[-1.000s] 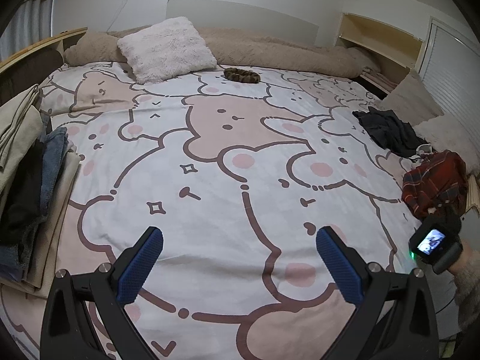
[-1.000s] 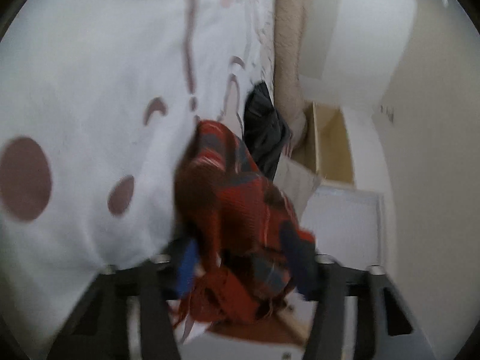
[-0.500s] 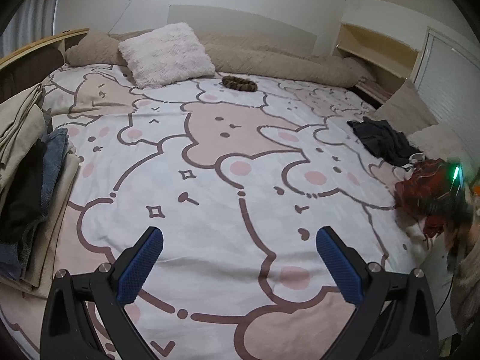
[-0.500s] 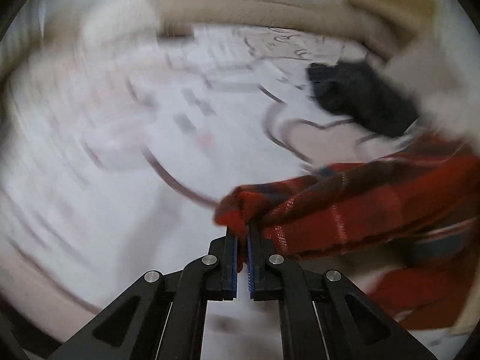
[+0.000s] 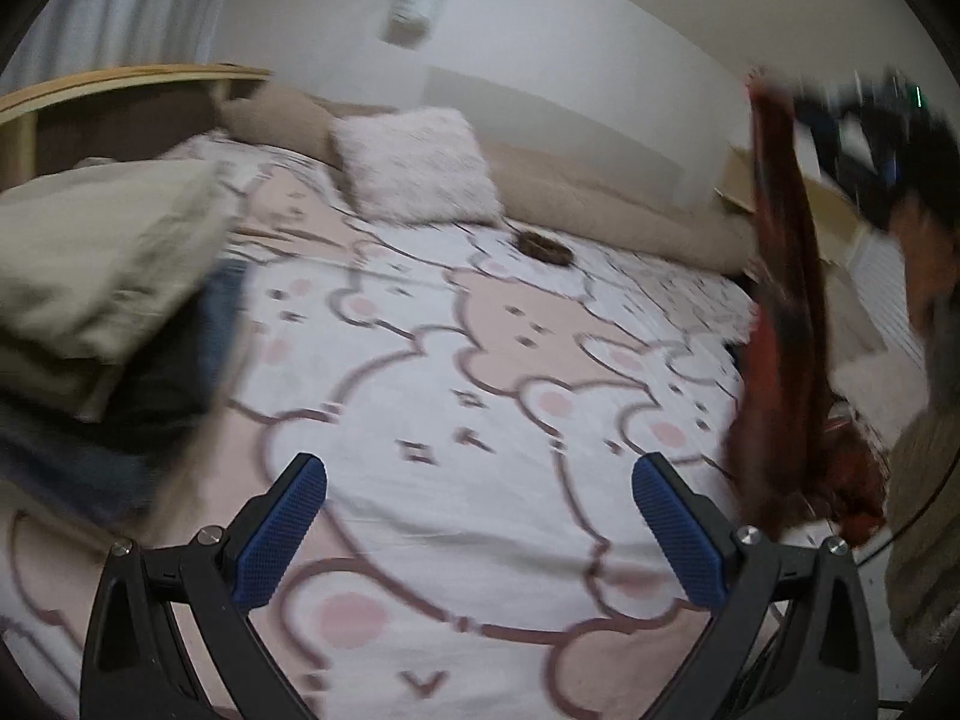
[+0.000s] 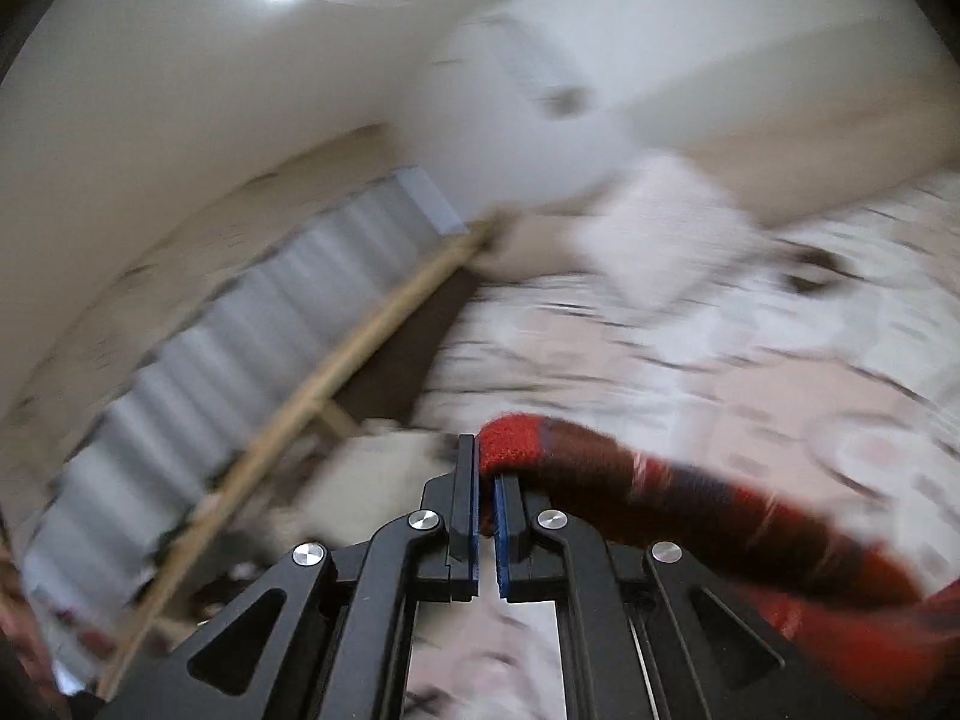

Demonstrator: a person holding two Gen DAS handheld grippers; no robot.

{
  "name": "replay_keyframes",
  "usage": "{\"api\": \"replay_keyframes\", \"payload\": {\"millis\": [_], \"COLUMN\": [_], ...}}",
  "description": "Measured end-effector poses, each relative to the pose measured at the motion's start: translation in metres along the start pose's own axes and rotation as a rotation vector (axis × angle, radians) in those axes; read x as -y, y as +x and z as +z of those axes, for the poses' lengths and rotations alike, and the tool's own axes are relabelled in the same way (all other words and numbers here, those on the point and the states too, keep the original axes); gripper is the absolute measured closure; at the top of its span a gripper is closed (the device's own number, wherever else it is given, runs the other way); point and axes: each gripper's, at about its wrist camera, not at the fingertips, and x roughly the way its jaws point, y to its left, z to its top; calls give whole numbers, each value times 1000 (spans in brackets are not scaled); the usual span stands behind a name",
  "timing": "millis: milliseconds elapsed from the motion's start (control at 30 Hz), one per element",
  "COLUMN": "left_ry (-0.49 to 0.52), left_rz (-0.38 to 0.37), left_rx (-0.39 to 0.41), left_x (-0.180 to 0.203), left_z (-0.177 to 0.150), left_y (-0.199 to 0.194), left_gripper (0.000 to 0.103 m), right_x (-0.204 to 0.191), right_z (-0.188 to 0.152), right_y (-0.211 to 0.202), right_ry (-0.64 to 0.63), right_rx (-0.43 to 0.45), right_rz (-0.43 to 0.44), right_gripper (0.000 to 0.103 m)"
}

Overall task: Fold clothes
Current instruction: 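Lift the red plaid blanket with the right tool and drag it onto the bed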

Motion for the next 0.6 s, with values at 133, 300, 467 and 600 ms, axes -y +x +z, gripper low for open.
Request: {"api": "replay_keyframes", "payload": {"millis": [133, 300, 467, 600], "left_ry": [-34, -88, -106, -41], "left_rz": [97, 200, 166, 140], "left_rx": [63, 134, 146, 115], "left_x": [-35, -72, -80, -61], "left_z": [4, 6, 4, -1], "left_y": [-32, -69, -77, -60], "left_gripper": [1, 1, 0, 0], "right_x": [-91, -203, -222, -158], "right_z": [35, 82, 83, 48], "right_y": [49, 39, 2, -16], "right_ry": [-114, -280, -359, -317], "right_rx": [16, 142, 215, 144], "right_rz": [217, 398, 363, 187], "right_gripper": [98, 98, 98, 98]}}
